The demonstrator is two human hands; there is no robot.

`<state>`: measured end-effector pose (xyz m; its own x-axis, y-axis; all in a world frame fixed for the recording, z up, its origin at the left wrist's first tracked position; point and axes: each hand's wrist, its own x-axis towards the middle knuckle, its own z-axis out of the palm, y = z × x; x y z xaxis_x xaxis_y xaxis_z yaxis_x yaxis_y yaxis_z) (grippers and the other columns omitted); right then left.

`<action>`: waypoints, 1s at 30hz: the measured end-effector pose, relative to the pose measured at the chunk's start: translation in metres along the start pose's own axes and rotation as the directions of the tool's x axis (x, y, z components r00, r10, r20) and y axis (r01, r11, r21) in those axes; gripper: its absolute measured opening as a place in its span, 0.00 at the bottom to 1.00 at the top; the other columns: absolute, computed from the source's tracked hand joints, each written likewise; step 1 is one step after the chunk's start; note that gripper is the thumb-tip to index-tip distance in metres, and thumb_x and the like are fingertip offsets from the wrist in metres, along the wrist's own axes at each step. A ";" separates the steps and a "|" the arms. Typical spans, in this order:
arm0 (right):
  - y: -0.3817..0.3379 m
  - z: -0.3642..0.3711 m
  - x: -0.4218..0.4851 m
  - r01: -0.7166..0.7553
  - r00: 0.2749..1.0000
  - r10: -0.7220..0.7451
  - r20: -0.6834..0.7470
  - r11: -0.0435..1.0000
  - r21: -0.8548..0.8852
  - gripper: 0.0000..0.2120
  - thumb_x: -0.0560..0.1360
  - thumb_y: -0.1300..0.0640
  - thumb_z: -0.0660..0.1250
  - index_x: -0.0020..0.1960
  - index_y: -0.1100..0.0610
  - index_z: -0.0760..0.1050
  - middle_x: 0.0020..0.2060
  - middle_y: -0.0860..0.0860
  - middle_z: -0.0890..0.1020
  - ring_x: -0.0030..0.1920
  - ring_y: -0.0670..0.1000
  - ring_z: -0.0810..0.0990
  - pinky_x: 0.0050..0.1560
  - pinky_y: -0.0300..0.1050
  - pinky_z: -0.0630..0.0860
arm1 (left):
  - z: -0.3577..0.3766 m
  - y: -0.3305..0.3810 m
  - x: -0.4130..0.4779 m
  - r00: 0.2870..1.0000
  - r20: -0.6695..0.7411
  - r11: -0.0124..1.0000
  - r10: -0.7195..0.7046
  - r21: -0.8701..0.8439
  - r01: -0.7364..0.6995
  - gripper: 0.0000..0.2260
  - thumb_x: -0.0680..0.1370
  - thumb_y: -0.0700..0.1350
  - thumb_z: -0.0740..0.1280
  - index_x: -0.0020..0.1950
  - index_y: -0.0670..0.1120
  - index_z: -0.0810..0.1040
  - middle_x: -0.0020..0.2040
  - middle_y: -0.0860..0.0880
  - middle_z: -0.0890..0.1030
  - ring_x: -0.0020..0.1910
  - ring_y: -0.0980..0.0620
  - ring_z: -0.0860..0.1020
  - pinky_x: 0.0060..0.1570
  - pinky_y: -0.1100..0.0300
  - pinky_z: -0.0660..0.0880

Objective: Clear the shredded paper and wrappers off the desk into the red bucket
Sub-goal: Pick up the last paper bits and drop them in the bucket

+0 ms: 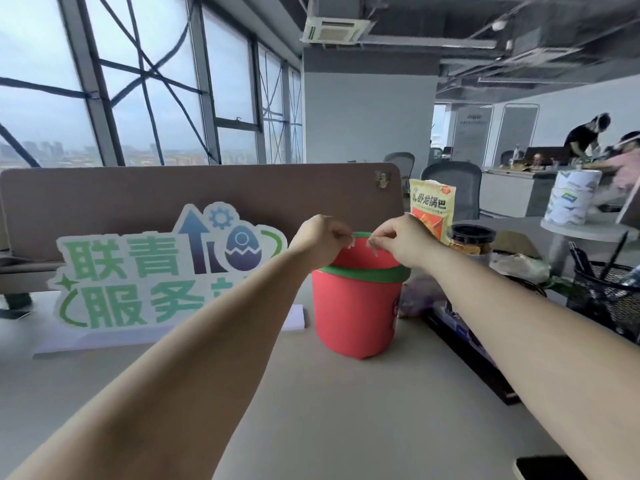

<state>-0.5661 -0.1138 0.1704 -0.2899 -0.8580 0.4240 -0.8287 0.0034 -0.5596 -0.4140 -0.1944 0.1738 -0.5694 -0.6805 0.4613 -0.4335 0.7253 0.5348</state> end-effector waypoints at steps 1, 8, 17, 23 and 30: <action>0.003 0.000 0.002 0.004 1.000 -0.003 0.023 1.000 -0.012 0.09 0.74 0.57 0.68 0.35 0.51 0.81 0.41 0.51 0.84 0.46 0.52 0.81 0.55 0.53 0.76 | 0.004 -0.001 0.002 1.000 0.020 1.000 0.001 0.012 -0.002 0.07 0.74 0.41 0.67 0.47 0.47 0.84 0.46 0.48 0.84 0.43 0.53 0.78 0.43 0.63 0.71; 0.008 -0.003 0.000 -0.044 0.999 0.045 0.024 0.997 -0.060 0.05 0.71 0.56 0.71 0.46 0.52 0.83 0.46 0.49 0.84 0.50 0.51 0.80 0.57 0.49 0.76 | 0.010 -0.006 0.008 0.992 0.124 0.999 -0.020 0.042 0.014 0.12 0.75 0.39 0.61 0.49 0.49 0.83 0.51 0.49 0.83 0.51 0.48 0.79 0.53 0.57 0.76; 0.007 -0.004 -0.005 -0.096 0.994 0.102 0.050 0.989 -0.110 0.09 0.74 0.49 0.65 0.46 0.51 0.82 0.46 0.50 0.85 0.49 0.52 0.80 0.56 0.54 0.76 | 0.003 -0.005 -0.001 0.962 0.267 0.983 -0.063 0.181 0.014 0.12 0.78 0.49 0.58 0.46 0.47 0.81 0.45 0.45 0.81 0.41 0.49 0.75 0.45 0.57 0.74; 0.000 -0.008 -0.014 -0.132 0.978 0.163 0.133 0.967 -0.220 0.19 0.78 0.47 0.57 0.64 0.56 0.72 0.53 0.55 0.80 0.56 0.55 0.76 0.58 0.49 0.72 | 0.000 0.001 -0.006 0.909 0.387 0.931 -0.155 0.366 0.003 0.28 0.76 0.62 0.45 0.64 0.47 0.70 0.68 0.42 0.70 0.70 0.42 0.66 0.69 0.47 0.63; -0.017 -0.013 -0.029 -0.065 0.974 0.114 0.198 0.969 -0.237 0.17 0.77 0.48 0.61 0.62 0.54 0.75 0.63 0.53 0.77 0.63 0.53 0.74 0.66 0.51 0.70 | -0.003 0.007 -0.019 0.914 0.377 0.954 -0.149 0.299 0.032 0.14 0.82 0.49 0.47 0.49 0.47 0.70 0.56 0.37 0.75 0.61 0.39 0.73 0.57 0.49 0.69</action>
<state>-0.5495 -0.0822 0.1765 -0.2818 -0.9365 0.2086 -0.8980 0.1810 -0.4010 -0.4035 -0.1766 0.1709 -0.7194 -0.6905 0.0756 -0.6403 0.7013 0.3133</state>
